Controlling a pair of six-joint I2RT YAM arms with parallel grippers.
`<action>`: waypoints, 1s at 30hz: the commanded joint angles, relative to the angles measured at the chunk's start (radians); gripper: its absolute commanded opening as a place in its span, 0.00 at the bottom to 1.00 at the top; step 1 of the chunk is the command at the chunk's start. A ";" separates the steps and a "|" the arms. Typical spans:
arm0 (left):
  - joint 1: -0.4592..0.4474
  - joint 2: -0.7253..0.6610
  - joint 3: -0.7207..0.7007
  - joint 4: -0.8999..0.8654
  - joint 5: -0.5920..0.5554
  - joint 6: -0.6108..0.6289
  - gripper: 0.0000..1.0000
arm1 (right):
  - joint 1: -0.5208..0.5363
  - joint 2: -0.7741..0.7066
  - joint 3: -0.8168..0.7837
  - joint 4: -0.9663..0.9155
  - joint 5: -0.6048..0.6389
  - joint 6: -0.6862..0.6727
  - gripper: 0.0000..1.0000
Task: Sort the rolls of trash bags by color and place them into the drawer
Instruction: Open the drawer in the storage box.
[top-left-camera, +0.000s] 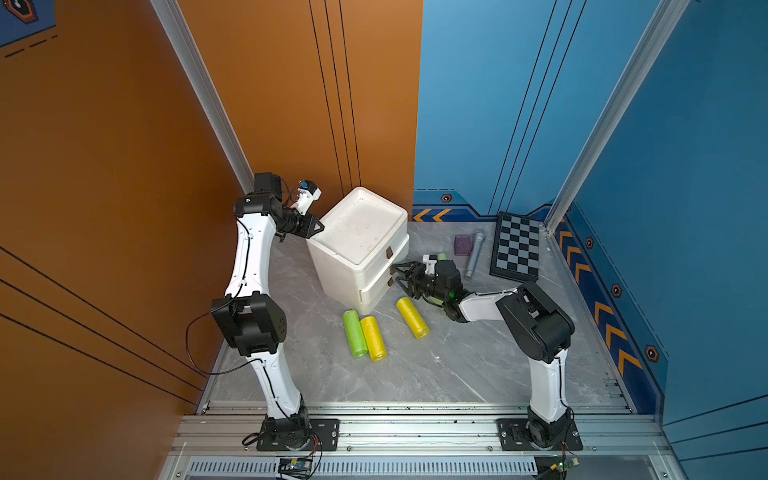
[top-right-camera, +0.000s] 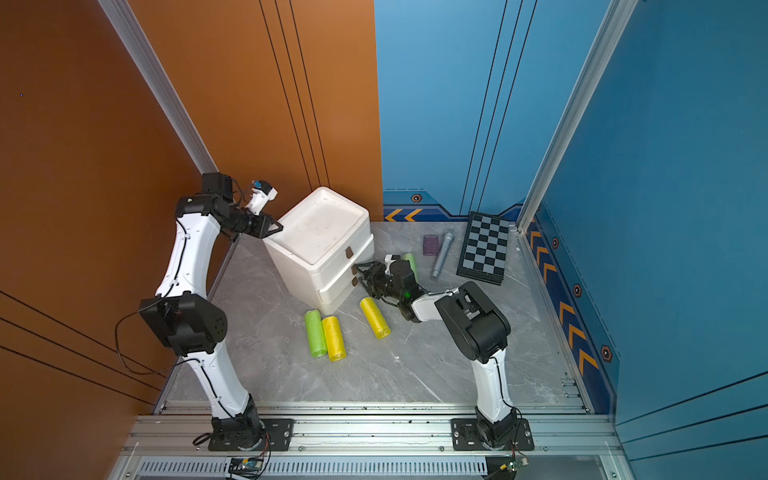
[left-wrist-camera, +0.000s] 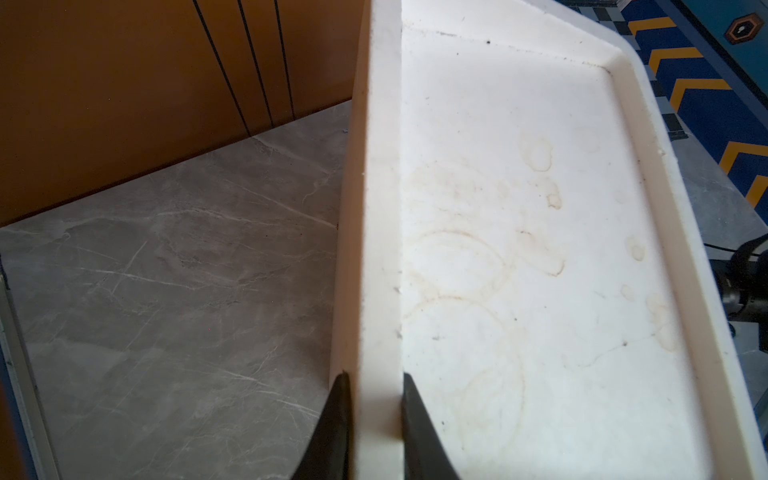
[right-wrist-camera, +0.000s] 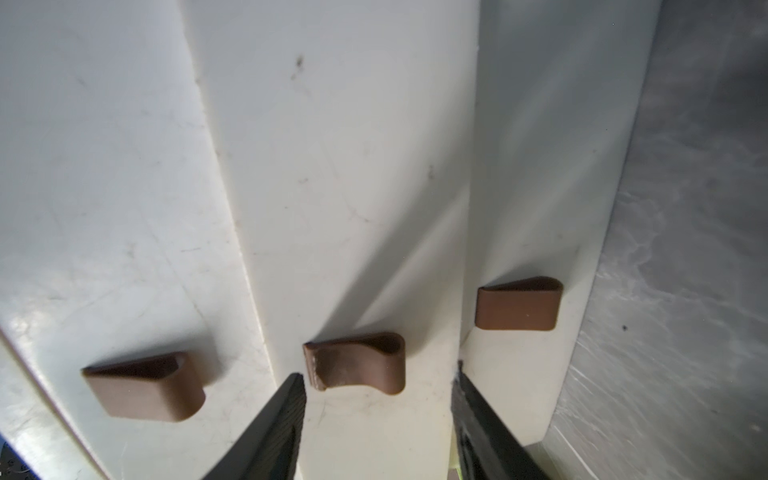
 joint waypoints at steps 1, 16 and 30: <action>-0.010 -0.044 0.010 -0.037 0.146 -0.046 0.00 | 0.006 0.028 -0.001 0.079 0.034 0.012 0.58; -0.008 -0.035 0.020 -0.038 0.152 -0.051 0.00 | 0.019 0.101 -0.011 0.273 0.067 0.048 0.55; -0.008 -0.035 0.023 -0.037 0.152 -0.051 0.00 | 0.038 0.184 -0.026 0.483 0.113 0.102 0.53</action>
